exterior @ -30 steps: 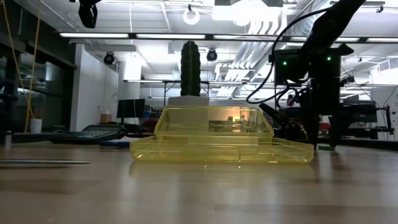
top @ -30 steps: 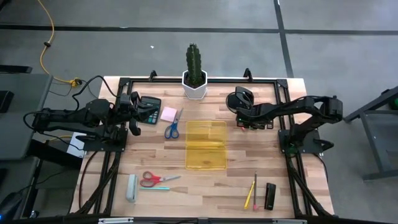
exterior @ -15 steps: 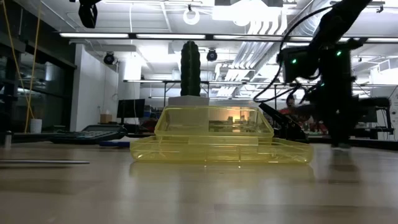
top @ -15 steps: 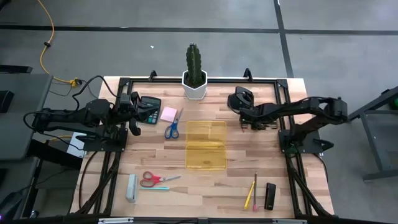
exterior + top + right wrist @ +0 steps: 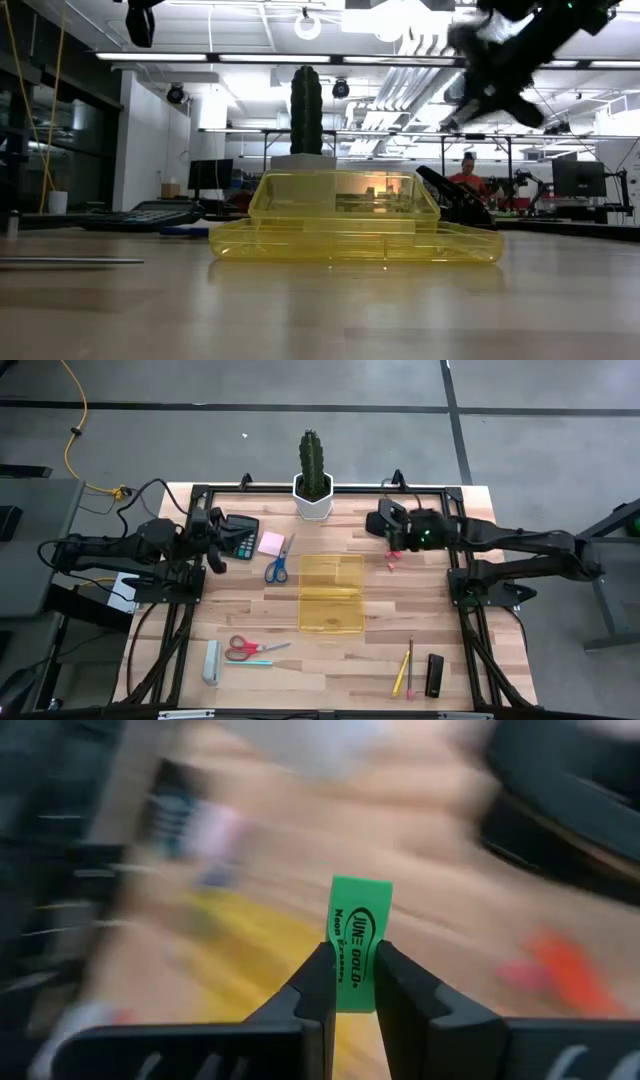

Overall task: Pack school essentials
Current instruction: Put the green eraser into the yellow supply box

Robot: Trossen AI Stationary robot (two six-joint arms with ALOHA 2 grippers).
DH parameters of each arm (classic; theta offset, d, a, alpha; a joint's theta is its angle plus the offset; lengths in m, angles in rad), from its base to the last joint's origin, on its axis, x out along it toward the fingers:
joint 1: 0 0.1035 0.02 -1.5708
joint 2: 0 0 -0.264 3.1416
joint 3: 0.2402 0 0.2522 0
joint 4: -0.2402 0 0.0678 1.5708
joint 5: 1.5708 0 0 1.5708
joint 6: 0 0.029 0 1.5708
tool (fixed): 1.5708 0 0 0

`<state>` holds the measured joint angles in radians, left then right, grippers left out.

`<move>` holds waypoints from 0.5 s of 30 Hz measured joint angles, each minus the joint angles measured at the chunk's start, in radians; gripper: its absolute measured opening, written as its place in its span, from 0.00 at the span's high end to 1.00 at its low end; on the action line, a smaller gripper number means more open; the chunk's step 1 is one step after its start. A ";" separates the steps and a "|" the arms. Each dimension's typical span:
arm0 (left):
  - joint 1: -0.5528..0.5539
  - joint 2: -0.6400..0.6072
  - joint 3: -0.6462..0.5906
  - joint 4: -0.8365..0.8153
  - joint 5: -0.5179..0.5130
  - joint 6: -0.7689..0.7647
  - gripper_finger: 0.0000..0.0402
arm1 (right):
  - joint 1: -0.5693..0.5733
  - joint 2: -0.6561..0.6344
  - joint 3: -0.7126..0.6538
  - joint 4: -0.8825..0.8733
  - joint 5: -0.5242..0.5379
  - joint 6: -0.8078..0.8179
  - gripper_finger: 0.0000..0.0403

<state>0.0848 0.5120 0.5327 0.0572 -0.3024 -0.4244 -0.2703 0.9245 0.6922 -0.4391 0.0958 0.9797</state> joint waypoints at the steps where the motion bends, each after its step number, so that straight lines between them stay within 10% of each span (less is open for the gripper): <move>1: 0.000 0.008 0.000 0.015 0.000 -0.023 1.00 | 0.006 0.000 0.000 0.085 -0.012 -0.038 0.90; 7: 0.000 0.109 0.056 0.036 0.042 -0.021 1.00 | 0.076 0.042 0.006 0.484 -0.027 -0.281 0.90; 15: 0.000 0.270 0.254 -0.046 0.194 0.291 1.00 | 0.177 0.149 0.205 0.445 -0.028 -0.561 0.90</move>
<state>0.0845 0.7822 0.7868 0.0109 -0.1080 -0.1336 -0.0928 1.0738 0.8976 0.0058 0.0675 0.4182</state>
